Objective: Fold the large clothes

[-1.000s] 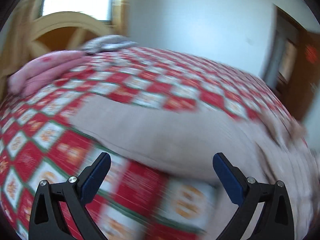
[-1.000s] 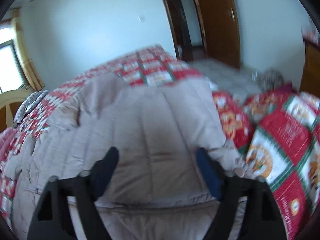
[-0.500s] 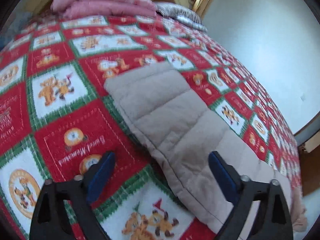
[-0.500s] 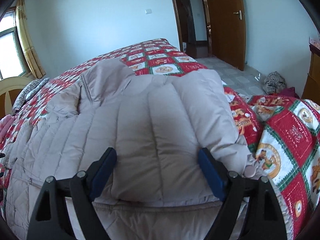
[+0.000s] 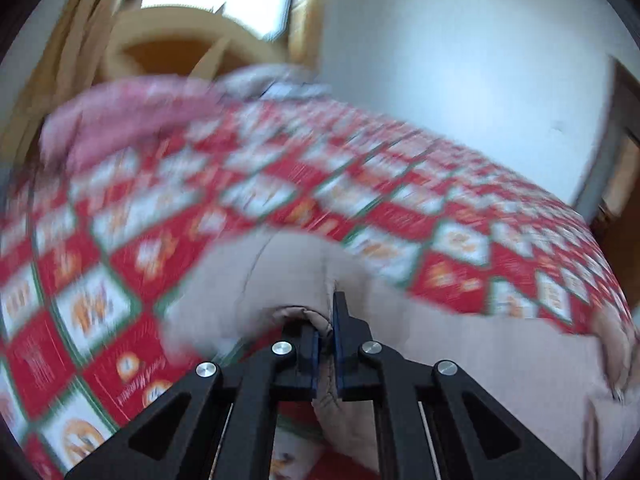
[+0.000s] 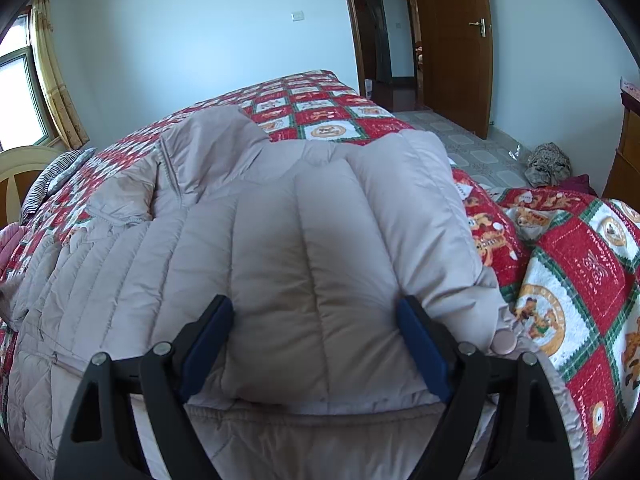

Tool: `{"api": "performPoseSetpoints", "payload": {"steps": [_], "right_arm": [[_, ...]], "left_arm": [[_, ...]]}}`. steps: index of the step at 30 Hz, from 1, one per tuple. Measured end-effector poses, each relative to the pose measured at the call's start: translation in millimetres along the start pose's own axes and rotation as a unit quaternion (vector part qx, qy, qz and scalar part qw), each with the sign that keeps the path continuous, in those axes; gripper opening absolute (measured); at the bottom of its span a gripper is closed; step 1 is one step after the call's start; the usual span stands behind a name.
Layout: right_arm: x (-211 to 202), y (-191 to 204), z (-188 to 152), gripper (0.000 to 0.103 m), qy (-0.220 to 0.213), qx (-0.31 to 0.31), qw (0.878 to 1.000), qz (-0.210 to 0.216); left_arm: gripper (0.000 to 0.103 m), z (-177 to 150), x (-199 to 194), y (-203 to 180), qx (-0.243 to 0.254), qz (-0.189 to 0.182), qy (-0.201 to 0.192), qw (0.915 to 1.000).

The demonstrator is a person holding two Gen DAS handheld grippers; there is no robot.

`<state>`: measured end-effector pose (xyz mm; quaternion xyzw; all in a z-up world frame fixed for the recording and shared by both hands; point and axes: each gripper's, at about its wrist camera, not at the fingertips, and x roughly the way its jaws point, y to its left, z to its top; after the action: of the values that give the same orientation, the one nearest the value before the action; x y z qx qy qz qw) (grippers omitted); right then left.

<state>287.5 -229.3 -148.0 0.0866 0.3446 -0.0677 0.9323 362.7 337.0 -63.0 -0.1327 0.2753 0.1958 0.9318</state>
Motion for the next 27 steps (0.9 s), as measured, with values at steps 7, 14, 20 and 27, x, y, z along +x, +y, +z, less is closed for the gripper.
{"api": "performPoseSetpoints", "payload": {"steps": [7,14,20,27], "right_arm": [[1.4,0.8,-0.2,0.087,0.0,0.004,1.0,0.002],[2.4,0.1,0.0,0.087,0.001,0.008,1.0,0.006],[3.6,0.5,-0.5,0.087,0.004,0.01,1.0,0.007],[5.7,1.3,0.5,0.089,0.008,0.011,1.0,0.008]], "left_arm": [[0.005,-13.0,-122.8,-142.2,0.196,-0.141,-0.119,0.9632],[0.005,-109.9,-162.8,-254.3,0.318,-0.231,-0.1,0.9142],[0.006,-193.6,-157.2,-308.1,0.405,-0.246,-0.041,0.8797],[0.068,-215.5,-165.1,-307.7,0.444,-0.261,0.008,0.8573]]}}
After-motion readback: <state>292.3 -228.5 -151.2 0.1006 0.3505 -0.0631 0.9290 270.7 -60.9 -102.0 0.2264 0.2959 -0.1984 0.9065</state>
